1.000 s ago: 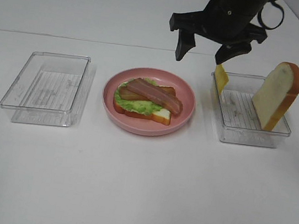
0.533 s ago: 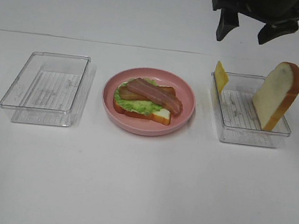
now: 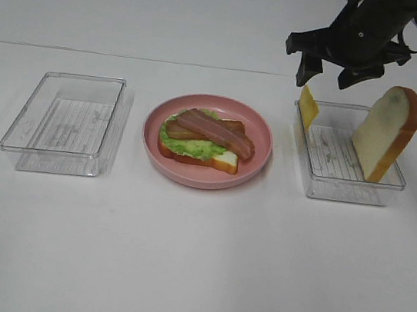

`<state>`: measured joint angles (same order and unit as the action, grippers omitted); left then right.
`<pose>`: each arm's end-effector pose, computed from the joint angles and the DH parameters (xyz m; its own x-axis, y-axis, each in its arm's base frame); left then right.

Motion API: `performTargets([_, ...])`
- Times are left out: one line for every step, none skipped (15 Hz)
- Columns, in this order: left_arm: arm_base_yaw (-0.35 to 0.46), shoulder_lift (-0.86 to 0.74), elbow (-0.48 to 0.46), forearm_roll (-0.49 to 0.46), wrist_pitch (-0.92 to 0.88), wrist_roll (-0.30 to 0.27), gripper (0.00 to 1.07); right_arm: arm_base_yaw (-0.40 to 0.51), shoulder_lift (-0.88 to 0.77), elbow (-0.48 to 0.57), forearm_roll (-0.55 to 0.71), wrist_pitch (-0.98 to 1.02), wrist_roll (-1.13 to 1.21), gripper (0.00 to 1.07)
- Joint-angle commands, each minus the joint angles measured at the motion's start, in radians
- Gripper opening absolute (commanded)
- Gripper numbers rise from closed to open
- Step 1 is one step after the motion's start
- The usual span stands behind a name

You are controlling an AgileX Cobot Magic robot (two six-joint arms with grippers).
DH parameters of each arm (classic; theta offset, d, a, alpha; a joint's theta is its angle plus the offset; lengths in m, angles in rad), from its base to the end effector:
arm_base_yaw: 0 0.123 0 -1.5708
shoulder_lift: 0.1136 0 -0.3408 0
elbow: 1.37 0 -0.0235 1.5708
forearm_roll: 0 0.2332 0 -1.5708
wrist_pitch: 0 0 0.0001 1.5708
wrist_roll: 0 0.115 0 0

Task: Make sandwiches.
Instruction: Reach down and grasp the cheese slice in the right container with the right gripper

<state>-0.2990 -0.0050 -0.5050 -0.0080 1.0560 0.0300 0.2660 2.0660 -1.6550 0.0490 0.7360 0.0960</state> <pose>-0.0539 0.0158 0.2595 -0.4152 0.1553 -0.8964 0.3115 0.9500 0.0203 0.4618 0.1297 0.2504 -0.8707 -0.1005 -0.4815 -0.1648 0.9819 0.0930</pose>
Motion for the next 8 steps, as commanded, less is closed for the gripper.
performTargets([0.000, -0.021, 0.006, 0.002, -0.010, -0.007, 0.71, -0.002, 0.048, -0.062, 0.009, -0.006, -0.023, 0.62])
performTargets([0.000, -0.021, 0.006, 0.002, -0.010, -0.007, 0.71, -0.002, 0.071, -0.090, 0.009, 0.008, -0.023, 0.62])
performTargets([0.000, -0.021, 0.006, 0.002, -0.010, -0.007, 0.71, -0.002, 0.093, -0.118, 0.009, 0.020, -0.022, 0.62])
performTargets([0.000, -0.021, 0.006, 0.002, -0.010, -0.007, 0.71, -0.002, 0.116, -0.140, 0.009, 0.033, -0.007, 0.62])
performTargets([0.000, -0.021, 0.006, 0.002, -0.010, -0.007, 0.71, -0.011, 0.135, -0.158, 0.016, 0.054, -0.003, 0.62])
performTargets([0.000, -0.021, 0.006, 0.002, -0.010, -0.007, 0.71, -0.017, 0.151, -0.168, 0.025, 0.067, -0.003, 0.61])
performTargets([0.000, -0.021, 0.006, 0.002, -0.010, -0.007, 0.71, -0.023, 0.157, -0.168, 0.032, 0.067, -0.003, 0.60])
performTargets([0.000, -0.021, 0.006, 0.002, -0.010, -0.007, 0.71, -0.026, 0.159, -0.168, 0.034, 0.067, -0.003, 0.60])
